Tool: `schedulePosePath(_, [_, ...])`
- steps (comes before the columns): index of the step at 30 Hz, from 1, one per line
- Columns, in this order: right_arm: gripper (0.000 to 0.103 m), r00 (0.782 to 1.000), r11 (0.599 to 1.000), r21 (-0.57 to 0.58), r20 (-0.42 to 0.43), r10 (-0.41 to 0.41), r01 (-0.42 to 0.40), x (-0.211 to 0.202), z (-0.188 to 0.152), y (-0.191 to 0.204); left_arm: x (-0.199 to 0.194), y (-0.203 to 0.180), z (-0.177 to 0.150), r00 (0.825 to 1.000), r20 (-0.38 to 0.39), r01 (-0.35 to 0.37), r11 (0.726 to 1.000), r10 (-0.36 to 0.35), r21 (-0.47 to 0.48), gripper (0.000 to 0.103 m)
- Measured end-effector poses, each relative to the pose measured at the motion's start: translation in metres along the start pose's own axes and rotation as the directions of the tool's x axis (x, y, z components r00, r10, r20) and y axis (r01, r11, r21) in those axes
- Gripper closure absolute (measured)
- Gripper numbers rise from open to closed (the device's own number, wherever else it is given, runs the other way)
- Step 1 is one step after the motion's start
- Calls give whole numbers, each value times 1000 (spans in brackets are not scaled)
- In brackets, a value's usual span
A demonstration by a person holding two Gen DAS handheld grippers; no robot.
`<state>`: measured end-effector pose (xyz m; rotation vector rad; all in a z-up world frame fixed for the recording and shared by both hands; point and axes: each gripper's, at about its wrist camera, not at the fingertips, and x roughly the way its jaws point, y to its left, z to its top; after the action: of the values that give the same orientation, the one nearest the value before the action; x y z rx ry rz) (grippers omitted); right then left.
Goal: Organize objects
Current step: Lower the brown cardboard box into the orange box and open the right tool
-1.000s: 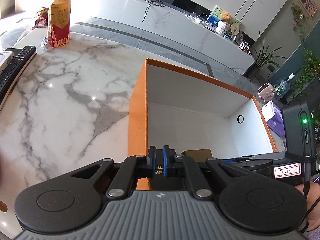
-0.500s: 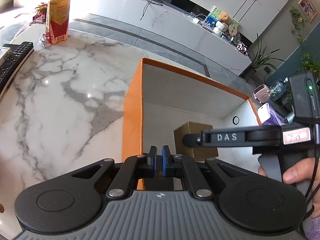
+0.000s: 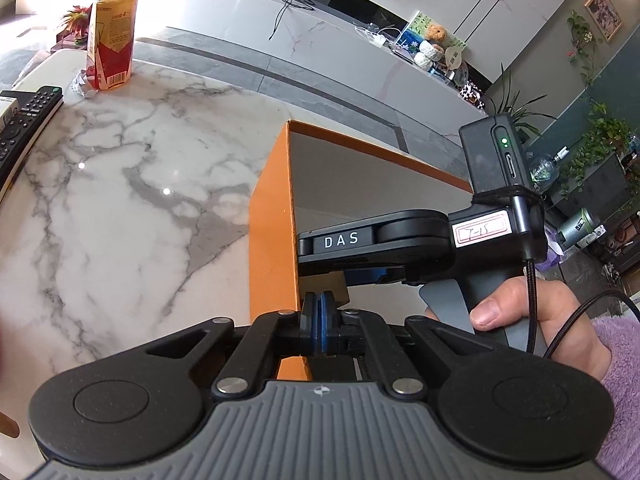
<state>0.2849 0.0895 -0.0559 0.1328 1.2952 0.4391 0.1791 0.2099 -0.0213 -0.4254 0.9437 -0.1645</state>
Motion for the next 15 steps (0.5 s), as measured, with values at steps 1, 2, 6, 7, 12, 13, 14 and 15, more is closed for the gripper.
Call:
schedulePosePath(1, [41, 1000, 1000, 2, -11, 10, -10, 1, -1, 0, 0, 0, -1, 1000, -2, 4, 1000, -4, -1, 101])
schedulePosePath(2, [41, 1000, 1000, 5, -21, 16, -16, 1, -2, 0, 1, 1, -1, 1000, -6, 10, 1000, -10, -4, 101])
schedulePosePath(6, [41, 999, 1000, -8, -31, 23, -23, 2, -2, 1, 2, 0, -3, 1000, -11, 18, 1000, -18, -8, 101])
schedulePosePath(7, [41, 999, 1000, -14, -29, 25, -25, 2, -2, 1, 2, 0, -3, 1000, -10, 15, 1000, -15, -6, 101])
schedulePosePath(12, [39, 998, 997, -31, -7, 69, -70, -4, -3, -2, 1, -1, -4, 1000, -12, 0, 1000, 0, 1, 101])
schedulePosePath(13, [39, 997, 996, -30, -5, 81, -81, -6, -3, -2, 1, -1, -4, 1000, -12, -6, 1000, 6, 3, 101])
schedulePosePath(14, [36, 996, 995, -31, 0, 94, -93, -8, -2, -3, 0, -1, -4, 1000, -12, -8, 1000, 9, 5, 101])
schedulePosePath(15, [35, 995, 995, -34, 7, 97, -97, -10, -2, -3, 0, -2, -4, 1000, -13, -6, 1000, 6, 5, 101])
